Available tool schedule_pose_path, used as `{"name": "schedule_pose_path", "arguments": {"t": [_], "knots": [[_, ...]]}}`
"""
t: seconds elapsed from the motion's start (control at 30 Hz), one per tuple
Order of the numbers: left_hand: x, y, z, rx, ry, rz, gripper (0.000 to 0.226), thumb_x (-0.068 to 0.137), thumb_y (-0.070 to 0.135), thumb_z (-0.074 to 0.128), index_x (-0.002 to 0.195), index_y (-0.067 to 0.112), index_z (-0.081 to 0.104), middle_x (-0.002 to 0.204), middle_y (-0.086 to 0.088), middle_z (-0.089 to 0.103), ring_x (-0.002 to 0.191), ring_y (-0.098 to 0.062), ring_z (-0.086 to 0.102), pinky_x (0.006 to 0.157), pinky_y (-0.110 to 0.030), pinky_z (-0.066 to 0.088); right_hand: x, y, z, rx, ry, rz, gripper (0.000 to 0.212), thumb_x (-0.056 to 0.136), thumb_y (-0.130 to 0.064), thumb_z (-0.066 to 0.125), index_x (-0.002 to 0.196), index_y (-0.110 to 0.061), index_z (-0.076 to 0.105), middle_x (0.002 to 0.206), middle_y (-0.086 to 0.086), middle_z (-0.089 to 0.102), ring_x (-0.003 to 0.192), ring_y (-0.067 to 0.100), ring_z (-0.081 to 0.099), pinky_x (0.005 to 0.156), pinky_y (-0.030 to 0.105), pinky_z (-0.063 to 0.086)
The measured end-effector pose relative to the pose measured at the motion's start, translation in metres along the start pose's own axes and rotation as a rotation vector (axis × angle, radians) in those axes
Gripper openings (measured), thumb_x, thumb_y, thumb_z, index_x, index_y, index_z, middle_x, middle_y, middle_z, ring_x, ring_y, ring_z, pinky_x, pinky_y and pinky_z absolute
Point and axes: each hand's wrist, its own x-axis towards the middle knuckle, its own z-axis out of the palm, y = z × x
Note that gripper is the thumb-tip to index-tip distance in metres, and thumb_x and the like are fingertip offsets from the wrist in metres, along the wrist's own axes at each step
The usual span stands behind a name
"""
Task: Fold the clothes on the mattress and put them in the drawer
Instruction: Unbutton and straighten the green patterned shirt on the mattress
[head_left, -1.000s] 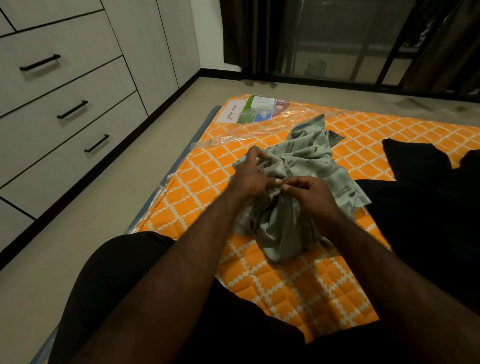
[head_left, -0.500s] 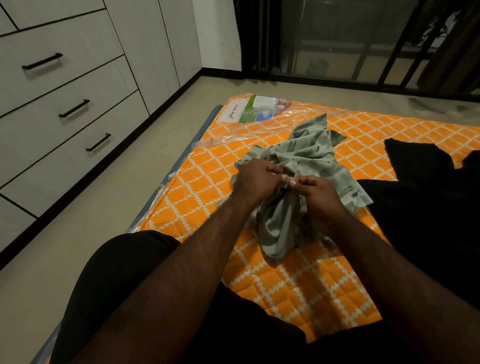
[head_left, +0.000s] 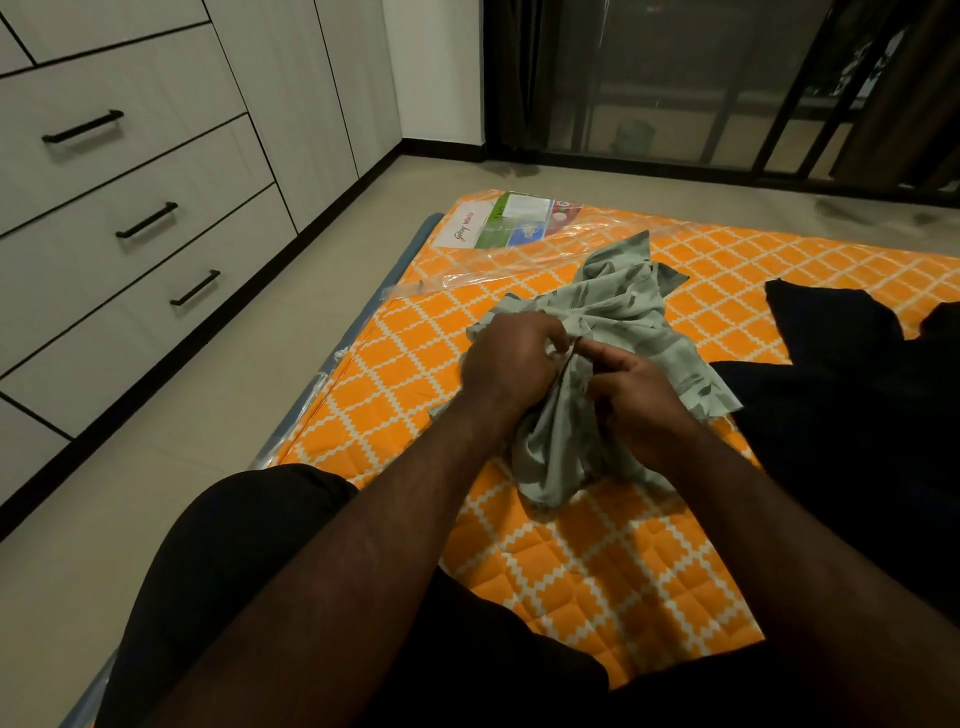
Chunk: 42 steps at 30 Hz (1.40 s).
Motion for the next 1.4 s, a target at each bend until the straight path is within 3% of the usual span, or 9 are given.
{"name": "schedule_pose_path", "arguments": {"t": [0.07,0.17,0.4,0.53,0.7,0.87,0.97,1.13,1.4], "knots": [[0.001,0.003,-0.002,0.063,-0.028,0.037,0.018,0.081,0.023,0.079,0.097,0.032,0.079,0.107,0.004,0.075,0.097,-0.019,0.068,0.075,-0.030,0.051,0.000,0.002,0.000,-0.065,-0.001,-0.030,0.072,0.084,0.026,0.045,0.139,-0.016,0.062,0.120,0.005,0.074,0.097,0.027,0.073,0.072,0.043,0.053],[0.003,0.003,-0.004,0.037,-0.133,0.002,0.020,0.074,0.020,0.086,0.090,0.031,0.080,0.107,0.004,0.075,0.095,-0.017,0.069,0.079,-0.029,0.054,-0.002,0.001,0.001,-0.055,-0.014,-0.063,0.062,0.086,0.023,0.058,0.124,-0.024,0.067,0.108,0.001,0.077,0.097,0.021,0.075,0.072,0.034,0.058],[0.001,-0.003,0.001,-0.157,-0.267,-0.162,0.020,0.080,0.015,0.084,0.089,0.032,0.081,0.119,0.002,0.073,0.099,-0.015,0.068,0.078,-0.032,0.060,0.003,0.007,-0.004,-0.121,0.195,0.050,0.053,0.081,0.003,0.080,0.125,-0.015,0.057,0.103,0.017,0.073,0.098,0.032,0.074,0.075,0.041,0.062],[-0.001,-0.003,0.004,-0.103,-0.303,-0.160,0.021,0.083,0.009,0.080,0.091,0.029,0.082,0.108,0.004,0.075,0.087,-0.008,0.066,0.061,-0.018,0.049,0.002,0.005,-0.003,-0.200,0.244,0.060,0.043,0.079,-0.001,0.082,0.110,-0.019,0.057,0.103,0.018,0.071,0.091,0.032,0.074,0.072,0.044,0.064],[-0.001,-0.006,0.006,0.006,-0.331,-0.149,0.022,0.084,0.004,0.075,0.097,0.021,0.082,0.100,0.002,0.077,0.086,-0.011,0.068,0.076,-0.028,0.058,0.000,0.003,0.000,-0.329,0.401,-0.093,0.031,0.082,-0.014,0.078,0.097,-0.019,0.052,0.092,0.009,0.065,0.081,0.024,0.067,0.068,0.044,0.058],[0.003,-0.001,0.003,-0.141,-0.351,-0.191,0.020,0.082,0.003,0.077,0.095,0.019,0.081,0.088,0.004,0.074,0.076,-0.011,0.070,0.073,-0.032,0.062,-0.007,0.000,0.011,-0.544,0.423,-0.269,0.039,0.079,-0.029,0.084,0.090,-0.016,0.049,0.070,-0.002,0.065,0.057,0.002,0.056,0.055,0.028,0.046],[0.004,-0.003,0.001,-0.259,-0.339,-0.238,0.019,0.079,0.001,0.080,0.084,0.019,0.078,0.086,-0.001,0.076,0.079,-0.018,0.074,0.074,-0.041,0.064,-0.006,0.002,0.011,-0.608,0.411,-0.299,0.031,0.079,-0.012,0.078,0.088,-0.016,0.048,0.065,-0.007,0.062,0.054,-0.004,0.055,0.054,0.018,0.042],[0.003,-0.007,0.003,-0.374,-0.350,-0.268,0.018,0.085,0.004,0.078,0.080,0.020,0.076,0.084,-0.004,0.076,0.079,-0.022,0.075,0.075,-0.044,0.064,-0.004,0.004,0.007,-0.615,0.389,-0.308,0.034,0.080,-0.009,0.079,0.097,-0.019,0.051,0.074,-0.006,0.068,0.070,0.004,0.066,0.064,0.032,0.053],[0.000,-0.008,0.011,-0.513,-0.265,-0.339,0.009,0.088,0.006,0.075,0.081,0.012,0.074,0.088,-0.010,0.075,0.081,-0.022,0.072,0.064,-0.031,0.061,-0.007,0.003,0.009,-0.606,0.357,-0.336,0.035,0.082,-0.012,0.081,0.101,-0.018,0.051,0.077,-0.007,0.070,0.071,0.003,0.066,0.062,0.025,0.049]]}}
